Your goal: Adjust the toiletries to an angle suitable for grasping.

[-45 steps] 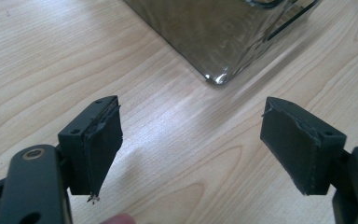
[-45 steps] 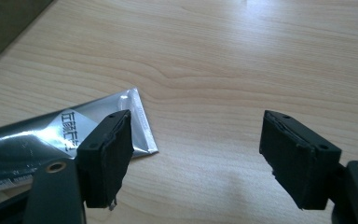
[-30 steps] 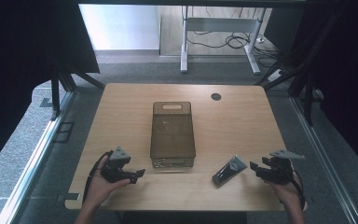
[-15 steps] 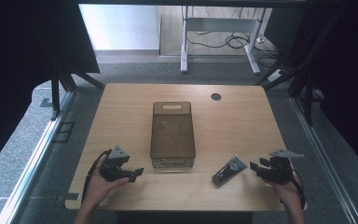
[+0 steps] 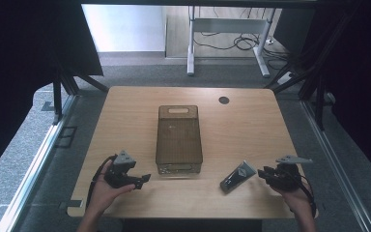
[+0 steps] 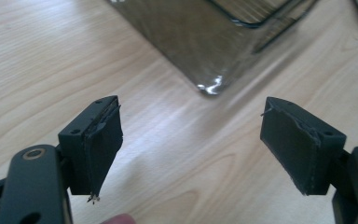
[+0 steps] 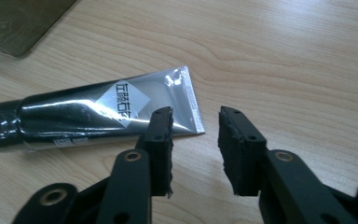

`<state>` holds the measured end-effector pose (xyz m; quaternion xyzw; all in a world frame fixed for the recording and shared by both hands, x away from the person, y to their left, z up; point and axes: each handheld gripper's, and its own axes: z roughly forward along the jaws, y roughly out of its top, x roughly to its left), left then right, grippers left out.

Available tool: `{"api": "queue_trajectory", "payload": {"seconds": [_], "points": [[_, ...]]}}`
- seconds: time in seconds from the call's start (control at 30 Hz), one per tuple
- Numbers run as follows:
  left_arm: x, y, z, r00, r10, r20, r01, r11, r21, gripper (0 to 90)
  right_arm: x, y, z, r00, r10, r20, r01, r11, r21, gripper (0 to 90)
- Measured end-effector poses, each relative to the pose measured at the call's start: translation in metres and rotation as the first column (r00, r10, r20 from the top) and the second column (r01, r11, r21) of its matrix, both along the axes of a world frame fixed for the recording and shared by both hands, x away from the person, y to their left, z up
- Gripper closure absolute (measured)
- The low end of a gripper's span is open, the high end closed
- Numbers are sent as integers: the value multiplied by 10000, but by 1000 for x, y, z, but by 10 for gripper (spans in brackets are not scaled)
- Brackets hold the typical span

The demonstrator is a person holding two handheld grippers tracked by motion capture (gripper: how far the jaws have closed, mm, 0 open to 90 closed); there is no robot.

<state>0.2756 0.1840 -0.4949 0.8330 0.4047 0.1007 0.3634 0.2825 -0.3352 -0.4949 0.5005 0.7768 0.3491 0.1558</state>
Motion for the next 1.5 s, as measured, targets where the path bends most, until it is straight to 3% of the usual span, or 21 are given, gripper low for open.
{"api": "queue_trajectory", "payload": {"seconds": [0.13,0.27,0.3,0.37,0.43,0.47,0.5,0.53,0.6,0.63,0.7,0.73,0.77,0.93,1.07,1.13,1.23,1.27,1.37,1.4,1.5], "points": [[0,-1,-1,10000,-66,-43,66,10000,-51,212,1,8,5,9990,342,-276,-344,9994,-79,759],[2,2,-3,9999,-7,-147,6,10000,-90,213,3,23,15,9900,1119,-860,-1188,9897,-794,795],[2,3,-3,9999,-12,-135,11,9999,-108,212,3,32,19,9797,1619,-1179,-1744,9791,-1046,823],[2,3,-2,9999,10,-112,-12,9999,-150,213,4,35,20,9753,1792,-1289,-1937,9749,-1095,837],[2,4,0,10000,-18,-49,17,9998,-202,212,4,41,22,9633,2096,-1680,-2319,9644,-1270,863],[1,5,1,10000,-19,-16,19,9997,-233,213,3,48,22,9508,2290,-2088,-2607,9553,-1396,880],[1,5,2,10000,-17,-9,16,9997,-262,213,3,48,22,9508,2290,-2088,-2607,9553,-1396,880],[1,5,3,10000,-23,22,23,9996,-274,213,2,53,22,9413,2511,-2255,-2875,9466,-1460,883],[0,5,3,10000,-20,30,21,9997,-258,213,1,55,22,9376,2587,-2322,-2974,9428,-1505,883],[0,5,4,10000,-51,63,52,9997,-248,213,-1,60,22,9259,2875,-2452,-3293,9321,-1506,883],[-1,4,5,9999,-77,90,79,9996,-258,213,-2,62,22,9232,2938,-2479,-3360,9300,-1490,883],[-1,3,6,9998,-144,126,147,9996,-258,213,-4,68,22,9125,3174,-2579,-3617,9207,-1467,883],[-1,3,6,9998,-144,126,147,9996,-258,213,-4,68,22,9125,3174,-2579,-3617,9207,-1467,883],[-1,4,5,9999,-84,92,86,9996,-253,212,-8,81,20,8901,3443,-2986,-4033,9003,-1641,893],[0,5,5,10000,-41,79,43,9996,-269,212,-8,87,17,8803,3552,-3144,-4182,8940,-1609,899],[0,6,4,10000,-14,60,16,9995,-301,212,-7,93,13,8609,3792,-3393,-4484,8805,-1537,900],[1,6,3,10000,15,44,-13,9996,-285,212,-6,97,11,8523,3878,-3510,-4621,8727,-1580,900],[1,6,3,10000,14,36,-13,9996,-288,212,-5,101,9,8412,4003,-3636,-4795,8629,-1593,900],[1,5,3,10000,-4,25,4,9996,-280,212,-5,106,7,8355,4072,-3689,-4876,8590,-1561,900],[1,5,3,10000,-48,21,49,9996,-273,212,-4,109,6,8274,4181,-3750,-5010,8513,-1561,900],[1,5,2,10000,-3,1,3,9997,-255,212,-3,113,5,8256,4211,-3756,-5051,8483,-1590,900]]}}
